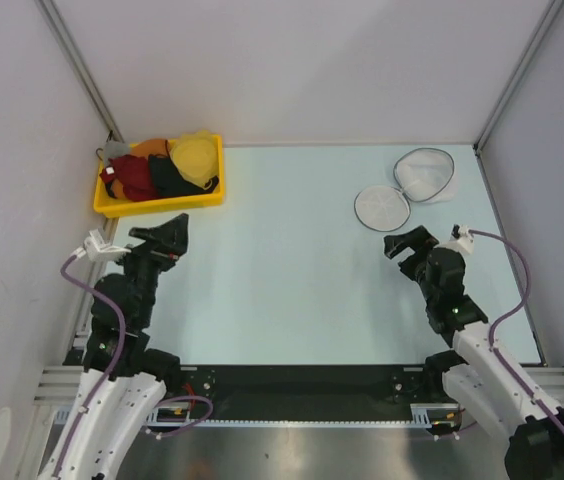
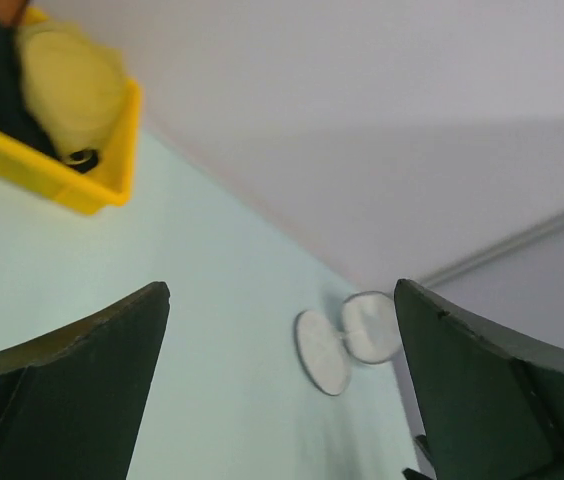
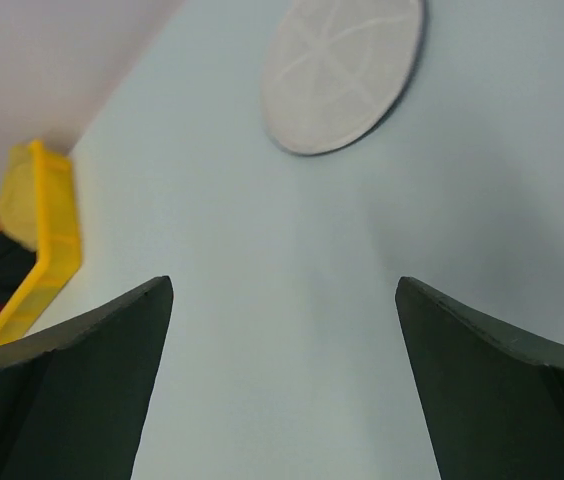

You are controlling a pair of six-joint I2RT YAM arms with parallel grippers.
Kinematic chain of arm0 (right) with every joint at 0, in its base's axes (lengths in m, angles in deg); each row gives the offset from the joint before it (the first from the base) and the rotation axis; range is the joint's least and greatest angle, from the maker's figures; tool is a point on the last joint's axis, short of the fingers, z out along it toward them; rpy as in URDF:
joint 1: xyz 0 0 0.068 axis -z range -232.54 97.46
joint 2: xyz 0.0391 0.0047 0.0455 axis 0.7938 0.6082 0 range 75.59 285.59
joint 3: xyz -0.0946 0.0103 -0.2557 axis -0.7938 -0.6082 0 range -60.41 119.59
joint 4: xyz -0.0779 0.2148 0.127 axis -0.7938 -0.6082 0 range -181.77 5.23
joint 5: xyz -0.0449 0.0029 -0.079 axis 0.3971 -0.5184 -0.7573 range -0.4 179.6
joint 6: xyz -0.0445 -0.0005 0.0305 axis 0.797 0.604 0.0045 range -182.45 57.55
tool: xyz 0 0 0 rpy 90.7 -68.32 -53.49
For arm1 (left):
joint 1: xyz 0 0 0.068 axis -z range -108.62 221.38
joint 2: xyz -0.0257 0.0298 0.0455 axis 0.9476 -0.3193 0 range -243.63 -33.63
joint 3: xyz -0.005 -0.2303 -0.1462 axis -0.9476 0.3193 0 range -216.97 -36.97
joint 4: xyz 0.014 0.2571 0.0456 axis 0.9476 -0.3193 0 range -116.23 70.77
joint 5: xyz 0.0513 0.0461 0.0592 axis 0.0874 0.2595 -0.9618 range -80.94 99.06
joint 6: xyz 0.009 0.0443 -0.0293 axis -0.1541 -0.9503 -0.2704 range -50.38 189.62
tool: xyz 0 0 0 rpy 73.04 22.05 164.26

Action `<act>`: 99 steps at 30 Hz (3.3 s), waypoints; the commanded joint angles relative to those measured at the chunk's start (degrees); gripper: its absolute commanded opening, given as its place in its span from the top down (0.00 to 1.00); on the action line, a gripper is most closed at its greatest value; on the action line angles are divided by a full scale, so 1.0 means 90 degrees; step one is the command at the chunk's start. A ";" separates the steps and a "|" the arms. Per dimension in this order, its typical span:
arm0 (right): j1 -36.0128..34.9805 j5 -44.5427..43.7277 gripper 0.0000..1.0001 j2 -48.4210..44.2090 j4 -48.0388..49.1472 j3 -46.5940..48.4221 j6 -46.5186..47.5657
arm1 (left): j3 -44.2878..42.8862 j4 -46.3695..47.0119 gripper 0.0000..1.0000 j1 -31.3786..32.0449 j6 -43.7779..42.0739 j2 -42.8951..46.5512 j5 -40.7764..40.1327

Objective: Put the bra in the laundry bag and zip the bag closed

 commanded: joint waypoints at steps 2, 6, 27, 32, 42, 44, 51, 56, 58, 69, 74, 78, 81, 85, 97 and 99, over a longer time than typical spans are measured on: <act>0.0855 -0.0078 0.00 0.1324 -0.1267 0.1255 0.0597 | -0.1286 -0.2813 0.00 -0.0006 -0.0674 -0.1030 -0.0612; 0.1356 0.0808 0.00 0.2854 -0.0934 0.2046 0.1662 | -0.1229 -0.2607 0.00 -0.0016 -0.1752 -0.1033 0.0552; 0.1796 0.0583 0.25 0.8601 -0.2087 0.6902 0.1684 | -0.0242 -0.2509 0.00 -0.0006 -0.1459 -0.0251 0.3503; 0.1212 0.0545 0.46 0.9041 -0.2085 0.7291 0.1751 | -0.0525 -0.2724 0.00 -0.0006 -0.1634 -0.0339 0.3308; -0.0495 0.0037 1.00 0.8545 -0.2799 0.7247 0.3673 | -0.0760 -0.3076 0.00 -0.0006 -0.1557 -0.0378 0.3473; -0.0849 -0.0012 1.00 0.7961 -0.2770 0.6777 0.4044 | -0.0721 -0.3008 0.00 -0.0006 -0.1469 -0.0397 0.3522; -0.1310 0.0310 1.00 0.5607 -0.2438 0.3907 0.3668 | -0.0565 -0.2530 0.00 -0.0016 -0.1255 -0.0719 0.3989; -0.0013 0.0426 0.42 0.3859 -0.2749 0.2568 0.2914 | -0.0136 -0.1427 0.01 0.0023 -0.0835 -0.1546 0.4547; 0.0446 0.0953 0.13 0.2990 -0.2808 0.2342 0.2458 | -0.0251 -0.1047 0.02 0.0246 -0.0882 -0.1967 0.4412; 0.0645 0.1961 0.00 0.1600 -0.3237 0.1375 0.0707 | -0.3375 -0.0625 0.10 0.2220 -0.3167 -0.6859 0.2751; 0.0000 0.1160 0.02 0.1307 -0.3355 0.1004 0.0316 | -0.5143 -0.0303 0.13 0.2454 -0.3802 -0.9074 0.2449; -0.0439 0.0887 0.18 0.1278 -0.2907 0.0721 -0.0444 | -0.6392 -0.0331 0.13 0.2678 -0.4261 -1.0366 0.2360; -0.0820 0.0311 0.27 0.1433 -0.2721 0.0671 -0.0739 | -0.7389 -0.0682 0.12 0.2835 -0.4408 -1.1204 0.2156; -0.1036 -0.0217 0.29 0.1852 -0.2740 0.0866 -0.0720 | -0.8443 -0.0937 0.10 0.2952 -0.4438 -1.1949 0.1980; -0.1768 -0.1135 0.70 0.3357 -0.2409 0.1277 -0.0983 | -0.8937 -0.1729 0.85 0.3040 -0.4174 -1.1952 0.1374; -0.1885 -0.1271 0.87 0.3640 -0.2408 0.1345 -0.1129 | -0.8575 -0.1738 0.93 0.3060 -0.4087 -1.1512 0.1354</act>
